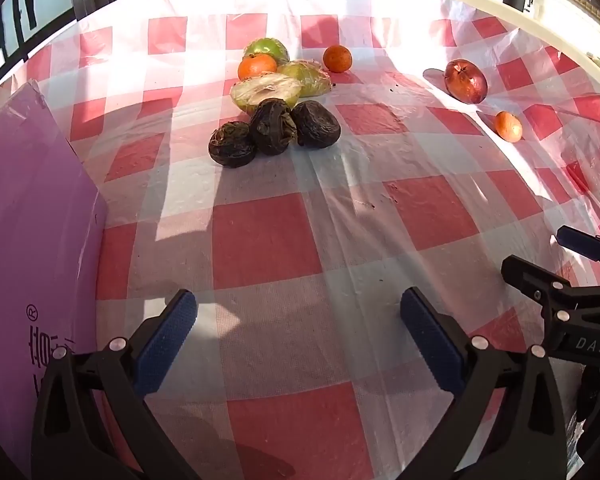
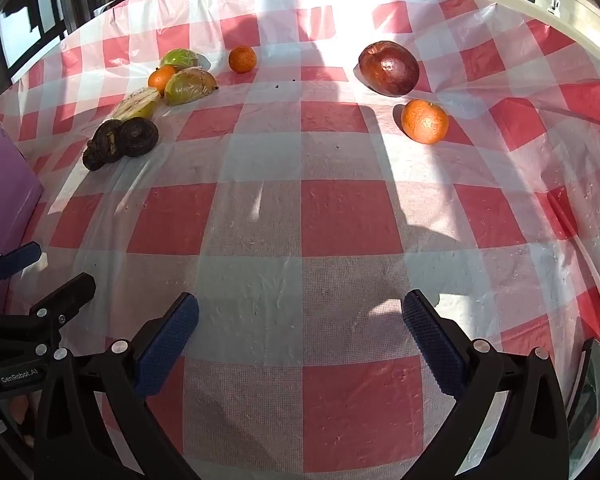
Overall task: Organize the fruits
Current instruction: 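Grasp an orange with the right gripper while the left gripper grasps a mangosteen, then lift the orange and mangosteen and carry both toward the white box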
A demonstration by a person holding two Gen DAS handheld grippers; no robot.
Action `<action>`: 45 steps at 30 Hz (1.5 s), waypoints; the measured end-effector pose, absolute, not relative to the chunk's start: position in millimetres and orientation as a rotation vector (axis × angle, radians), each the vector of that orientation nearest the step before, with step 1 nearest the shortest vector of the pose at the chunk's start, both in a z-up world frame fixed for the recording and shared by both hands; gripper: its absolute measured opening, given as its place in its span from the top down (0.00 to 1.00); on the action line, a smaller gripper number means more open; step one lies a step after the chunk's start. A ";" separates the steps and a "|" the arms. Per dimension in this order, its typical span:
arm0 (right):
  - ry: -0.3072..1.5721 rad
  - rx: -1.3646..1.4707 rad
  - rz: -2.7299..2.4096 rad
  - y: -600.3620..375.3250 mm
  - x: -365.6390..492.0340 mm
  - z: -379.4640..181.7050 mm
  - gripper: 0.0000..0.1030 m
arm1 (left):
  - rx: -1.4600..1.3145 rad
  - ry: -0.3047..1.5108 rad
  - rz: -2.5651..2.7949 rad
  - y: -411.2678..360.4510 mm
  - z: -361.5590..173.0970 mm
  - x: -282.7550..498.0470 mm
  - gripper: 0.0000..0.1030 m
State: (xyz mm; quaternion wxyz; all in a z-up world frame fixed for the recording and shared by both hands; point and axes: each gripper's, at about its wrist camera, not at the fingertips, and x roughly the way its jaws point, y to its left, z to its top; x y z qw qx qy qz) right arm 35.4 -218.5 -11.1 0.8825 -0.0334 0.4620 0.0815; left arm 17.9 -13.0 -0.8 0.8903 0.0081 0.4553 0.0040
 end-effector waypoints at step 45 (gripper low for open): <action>0.761 0.211 0.059 -302.1 182.3 13.3 0.59 | -0.057 0.876 0.068 -45.1 6.4 144.2 0.76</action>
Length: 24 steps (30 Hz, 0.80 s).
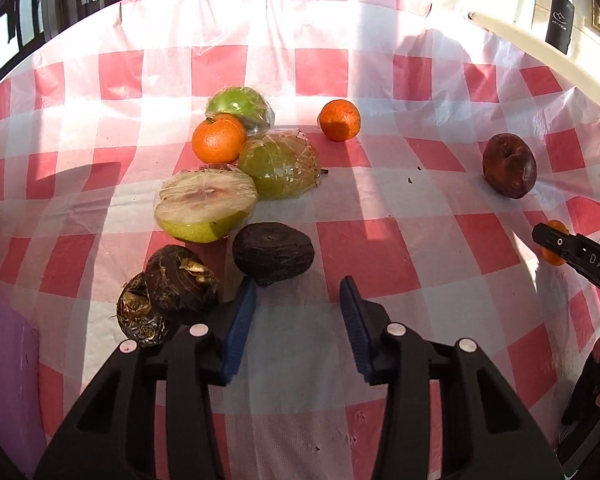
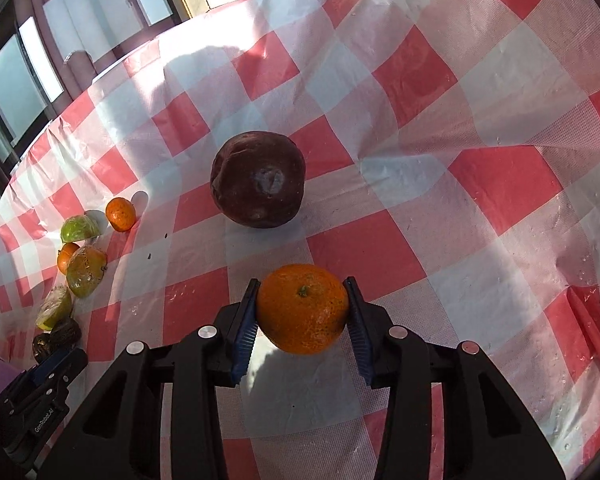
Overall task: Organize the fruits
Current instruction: 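Lift the orange and mangosteen and carry both toward the white box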
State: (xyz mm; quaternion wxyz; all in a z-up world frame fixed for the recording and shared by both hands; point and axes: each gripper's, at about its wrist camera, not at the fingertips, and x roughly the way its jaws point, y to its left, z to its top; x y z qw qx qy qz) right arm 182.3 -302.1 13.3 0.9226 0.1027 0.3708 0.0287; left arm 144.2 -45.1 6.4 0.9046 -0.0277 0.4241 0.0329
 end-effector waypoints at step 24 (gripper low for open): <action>0.749 0.276 0.073 -307.4 180.1 12.2 0.59 | -0.017 0.869 -0.044 -65.4 7.1 193.2 0.64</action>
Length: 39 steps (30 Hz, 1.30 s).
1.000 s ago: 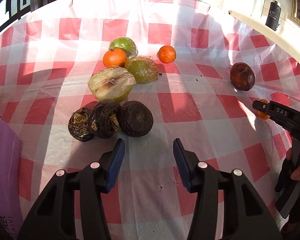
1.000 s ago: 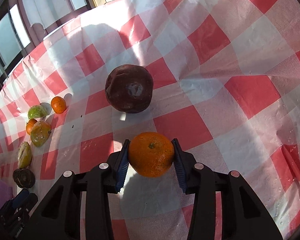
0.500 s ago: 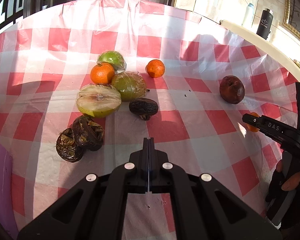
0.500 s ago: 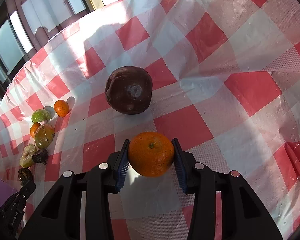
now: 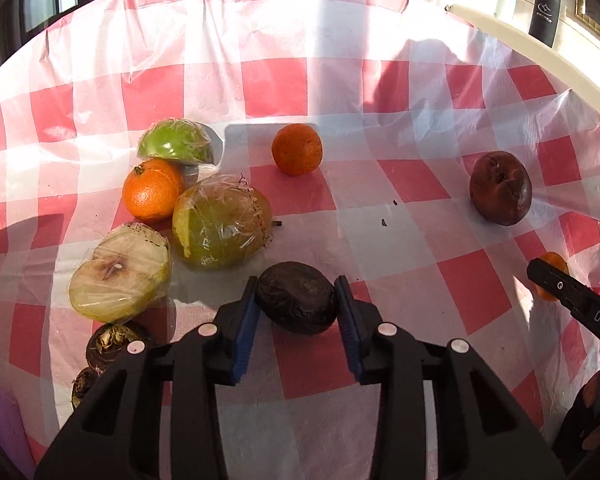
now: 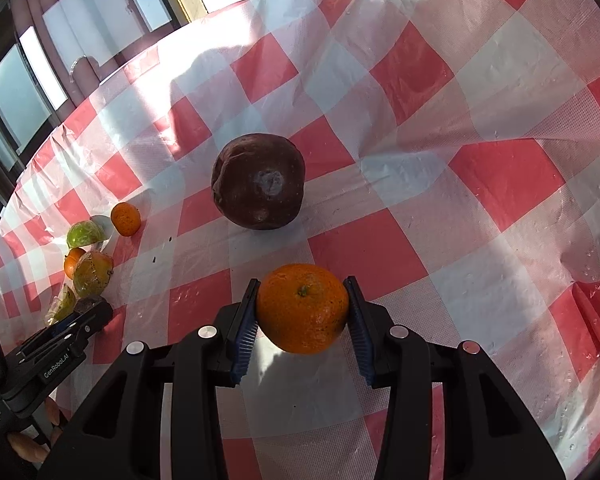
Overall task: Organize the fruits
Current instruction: 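Lift the orange and mangosteen and carry both toward the white box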
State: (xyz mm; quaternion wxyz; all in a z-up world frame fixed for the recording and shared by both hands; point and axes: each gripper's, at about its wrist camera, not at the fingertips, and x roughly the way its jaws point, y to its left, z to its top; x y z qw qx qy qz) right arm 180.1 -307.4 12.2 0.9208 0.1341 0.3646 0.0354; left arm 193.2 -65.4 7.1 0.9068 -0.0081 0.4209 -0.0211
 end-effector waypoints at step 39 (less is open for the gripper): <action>0.642 0.346 0.439 -186.5 3.4 33.3 0.60 | -0.106 0.460 -0.015 12.1 147.3 -127.8 0.64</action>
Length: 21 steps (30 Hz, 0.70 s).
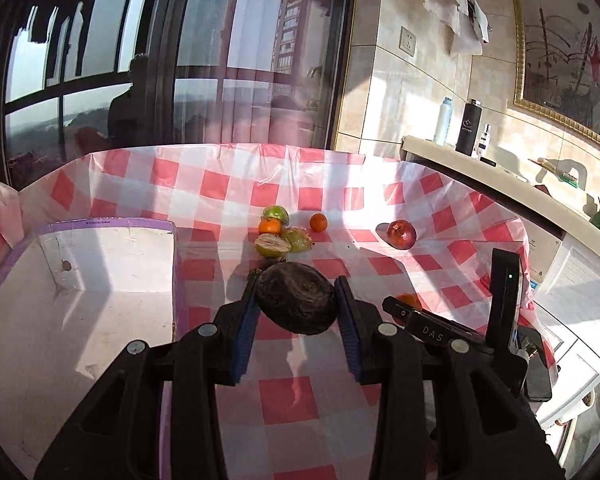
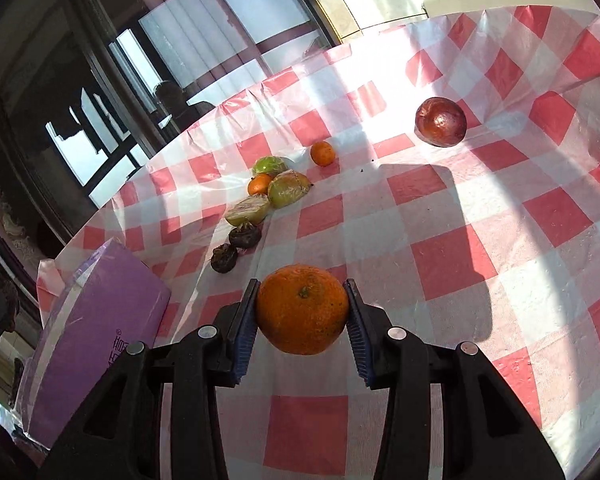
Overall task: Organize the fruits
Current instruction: 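Lift the orange and mangosteen and carry both toward the white box, then release the mangosteen with the left gripper while the right gripper releases the orange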
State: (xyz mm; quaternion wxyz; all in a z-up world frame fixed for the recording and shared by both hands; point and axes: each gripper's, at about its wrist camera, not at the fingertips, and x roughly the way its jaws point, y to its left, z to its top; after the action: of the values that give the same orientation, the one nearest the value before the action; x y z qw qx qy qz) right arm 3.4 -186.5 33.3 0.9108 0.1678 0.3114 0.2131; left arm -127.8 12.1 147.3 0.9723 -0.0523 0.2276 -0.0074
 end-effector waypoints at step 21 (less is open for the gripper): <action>0.571 -0.104 0.902 52.9 -98.5 108.7 0.59 | -0.141 0.564 0.453 186.9 130.0 -176.8 0.64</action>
State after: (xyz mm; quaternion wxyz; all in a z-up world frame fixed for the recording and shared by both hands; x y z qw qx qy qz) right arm -98.5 52.9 108.7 0.8597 -0.0496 0.2719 0.4296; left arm -176.8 186.9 130.0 0.9329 -0.0687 0.2757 0.2213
